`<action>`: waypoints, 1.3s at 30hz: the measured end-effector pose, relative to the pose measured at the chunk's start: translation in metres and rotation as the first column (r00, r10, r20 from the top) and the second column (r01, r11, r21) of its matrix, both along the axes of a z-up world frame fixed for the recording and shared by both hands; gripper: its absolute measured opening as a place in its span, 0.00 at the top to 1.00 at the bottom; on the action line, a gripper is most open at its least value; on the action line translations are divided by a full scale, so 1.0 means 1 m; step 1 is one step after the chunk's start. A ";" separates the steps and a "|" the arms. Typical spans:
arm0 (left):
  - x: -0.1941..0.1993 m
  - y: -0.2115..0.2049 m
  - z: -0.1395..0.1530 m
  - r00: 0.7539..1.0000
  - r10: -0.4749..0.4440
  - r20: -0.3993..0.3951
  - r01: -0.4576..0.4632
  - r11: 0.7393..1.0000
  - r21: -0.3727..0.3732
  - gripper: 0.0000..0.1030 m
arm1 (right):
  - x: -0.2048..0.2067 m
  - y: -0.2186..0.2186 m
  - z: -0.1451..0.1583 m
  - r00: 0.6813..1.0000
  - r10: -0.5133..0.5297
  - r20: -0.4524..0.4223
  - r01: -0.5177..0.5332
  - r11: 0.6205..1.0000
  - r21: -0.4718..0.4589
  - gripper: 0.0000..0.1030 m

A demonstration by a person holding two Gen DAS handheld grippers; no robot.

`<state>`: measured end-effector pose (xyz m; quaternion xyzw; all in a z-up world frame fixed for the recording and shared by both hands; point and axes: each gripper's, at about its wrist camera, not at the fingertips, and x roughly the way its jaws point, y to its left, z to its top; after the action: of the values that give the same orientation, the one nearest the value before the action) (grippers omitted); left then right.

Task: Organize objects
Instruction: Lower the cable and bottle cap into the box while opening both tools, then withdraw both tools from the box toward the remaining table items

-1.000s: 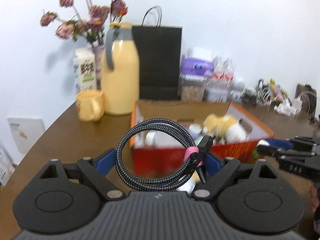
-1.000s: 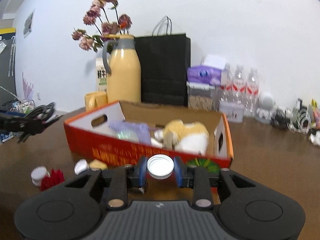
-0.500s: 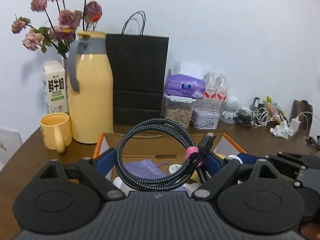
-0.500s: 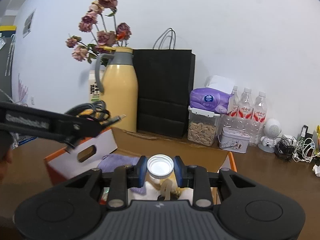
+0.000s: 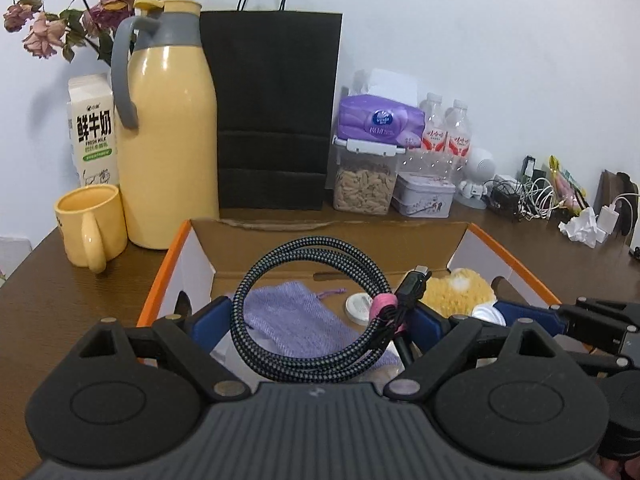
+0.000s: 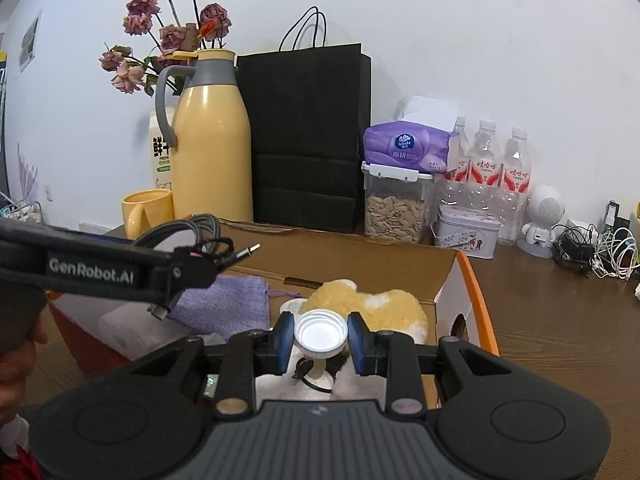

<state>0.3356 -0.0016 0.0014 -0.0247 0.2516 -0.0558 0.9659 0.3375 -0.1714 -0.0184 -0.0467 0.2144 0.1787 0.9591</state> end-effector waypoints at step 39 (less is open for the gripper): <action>-0.055 0.014 0.042 0.992 0.041 0.121 -0.035 0.998 -0.049 0.00 | -0.031 -0.015 0.023 0.998 -0.032 0.054 0.031 0.999 0.013 0.00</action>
<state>0.2807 0.0124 0.0432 -0.0487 0.1903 -0.0449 0.9795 0.3067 -0.1866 0.0042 -0.0425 0.1878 0.1634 0.9676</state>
